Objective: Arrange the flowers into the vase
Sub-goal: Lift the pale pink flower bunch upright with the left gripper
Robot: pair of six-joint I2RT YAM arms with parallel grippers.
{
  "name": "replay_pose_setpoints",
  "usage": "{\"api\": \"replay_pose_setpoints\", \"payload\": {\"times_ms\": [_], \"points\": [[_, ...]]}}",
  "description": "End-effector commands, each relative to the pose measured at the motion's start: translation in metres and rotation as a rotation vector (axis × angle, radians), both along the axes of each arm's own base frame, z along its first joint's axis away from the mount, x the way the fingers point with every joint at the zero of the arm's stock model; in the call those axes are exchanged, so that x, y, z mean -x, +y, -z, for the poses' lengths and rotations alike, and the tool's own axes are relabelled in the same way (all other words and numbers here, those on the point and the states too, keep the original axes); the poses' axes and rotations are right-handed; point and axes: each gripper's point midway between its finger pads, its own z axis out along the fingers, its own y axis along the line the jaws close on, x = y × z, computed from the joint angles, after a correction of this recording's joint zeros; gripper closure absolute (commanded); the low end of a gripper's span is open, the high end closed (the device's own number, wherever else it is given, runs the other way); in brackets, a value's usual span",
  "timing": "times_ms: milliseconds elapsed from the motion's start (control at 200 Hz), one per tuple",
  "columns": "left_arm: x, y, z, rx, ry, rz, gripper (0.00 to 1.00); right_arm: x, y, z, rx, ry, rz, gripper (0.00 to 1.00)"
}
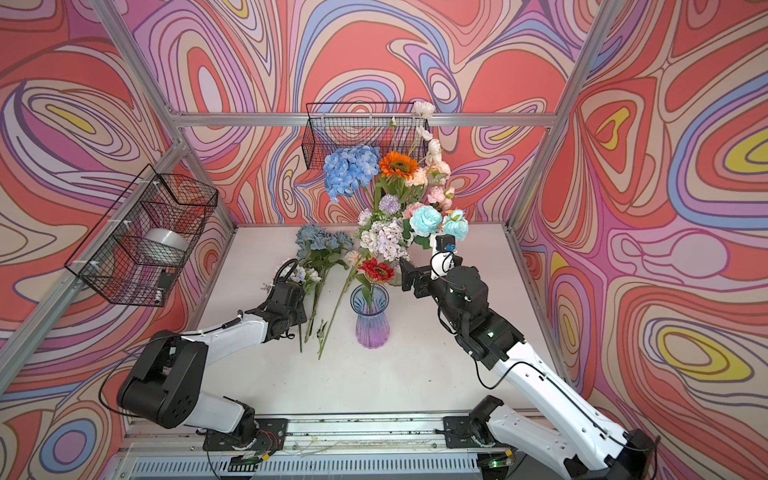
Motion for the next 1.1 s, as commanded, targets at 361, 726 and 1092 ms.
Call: {"api": "replay_pose_setpoints", "payload": {"times_ms": [361,726,1092], "points": [[0.015,-0.007,0.031,0.021,0.174,0.011,0.69,0.0,-0.005,-0.015,-0.032,-0.044,0.021,0.02],[-0.016,-0.005,-0.045,0.023,-0.06,-0.007,1.0,0.002,0.015,-0.024,-0.027,-0.04,-0.083,0.02],[0.008,-0.028,-0.251,0.407,-0.725,0.11,1.0,0.007,0.042,-0.01,-0.037,0.037,-0.222,0.05]]}}
